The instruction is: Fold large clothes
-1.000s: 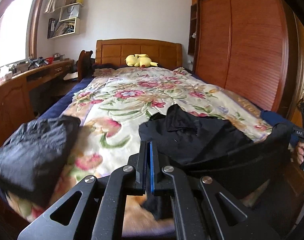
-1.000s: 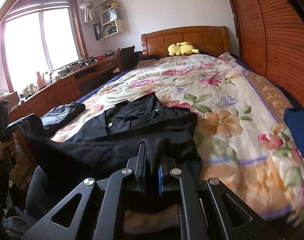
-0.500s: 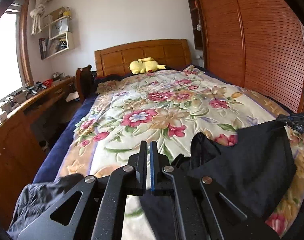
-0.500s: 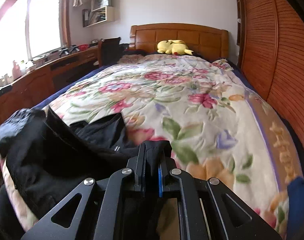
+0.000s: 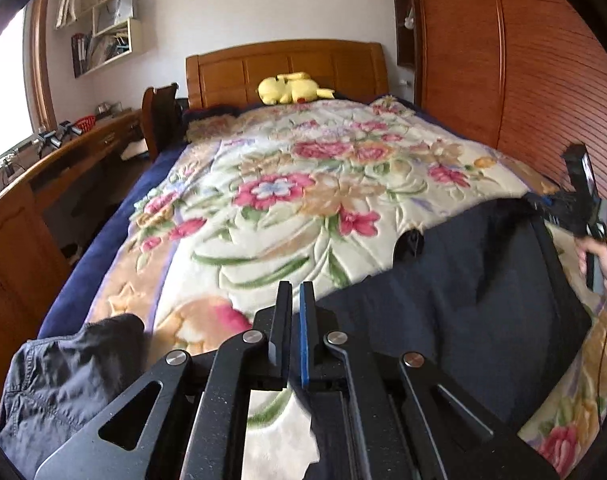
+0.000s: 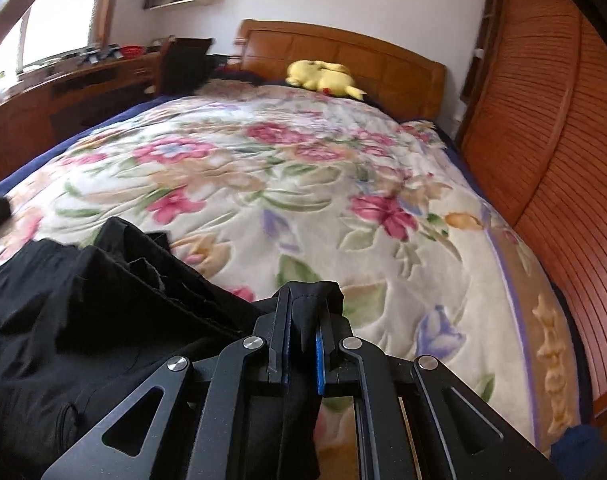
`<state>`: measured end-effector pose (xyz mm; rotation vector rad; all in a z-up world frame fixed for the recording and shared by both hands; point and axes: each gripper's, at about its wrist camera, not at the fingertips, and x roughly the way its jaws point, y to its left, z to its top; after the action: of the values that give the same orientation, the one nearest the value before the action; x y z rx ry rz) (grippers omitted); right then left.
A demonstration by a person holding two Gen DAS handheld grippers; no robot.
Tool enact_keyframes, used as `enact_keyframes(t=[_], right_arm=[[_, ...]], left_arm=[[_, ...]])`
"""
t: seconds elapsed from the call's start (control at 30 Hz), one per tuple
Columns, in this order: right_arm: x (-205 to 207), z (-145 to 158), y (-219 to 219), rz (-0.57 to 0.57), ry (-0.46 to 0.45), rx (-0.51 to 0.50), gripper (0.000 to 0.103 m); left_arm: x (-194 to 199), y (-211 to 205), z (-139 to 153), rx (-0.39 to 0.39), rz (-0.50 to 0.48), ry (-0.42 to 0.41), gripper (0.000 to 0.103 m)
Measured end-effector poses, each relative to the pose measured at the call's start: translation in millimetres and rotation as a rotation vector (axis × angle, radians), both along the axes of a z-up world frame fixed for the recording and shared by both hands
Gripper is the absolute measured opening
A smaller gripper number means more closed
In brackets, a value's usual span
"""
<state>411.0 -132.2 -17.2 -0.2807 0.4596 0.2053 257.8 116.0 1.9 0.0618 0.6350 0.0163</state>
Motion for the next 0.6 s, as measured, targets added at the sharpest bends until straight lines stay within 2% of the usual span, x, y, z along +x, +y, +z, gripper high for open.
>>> enact_keyframes(t=[0.17, 0.2, 0.3, 0.37, 0.43, 0.6], right_arm=[[25, 10, 7, -0.128, -0.016, 0.050, 0.008], [29, 10, 11, -0.131, -0.004, 0.054, 0.009], [32, 3, 22, -0.116, 0.052, 0.036, 0.016], [26, 2, 27, -0.102, 0.053, 0.017, 0.021], [19, -1, 29, -0.084, 0.056, 0.001, 0.040], [-17, -6, 21, -0.017, 0.079, -0.026, 0.056]], left_arm=[[1, 2, -16, -0.011, -0.030, 0.048, 0.027], [0, 3, -18, -0.020, -0.040, 0.056, 0.033], [-1, 0, -25, -0.026, -0.058, 0.083, 0.036], [-3, -3, -31, -0.025, -0.072, 0.098, 0.046], [-5, -9, -38, -0.027, -0.086, 0.112, 0.059], [-18, -21, -50, -0.046, -0.110, 0.127, 0.067]])
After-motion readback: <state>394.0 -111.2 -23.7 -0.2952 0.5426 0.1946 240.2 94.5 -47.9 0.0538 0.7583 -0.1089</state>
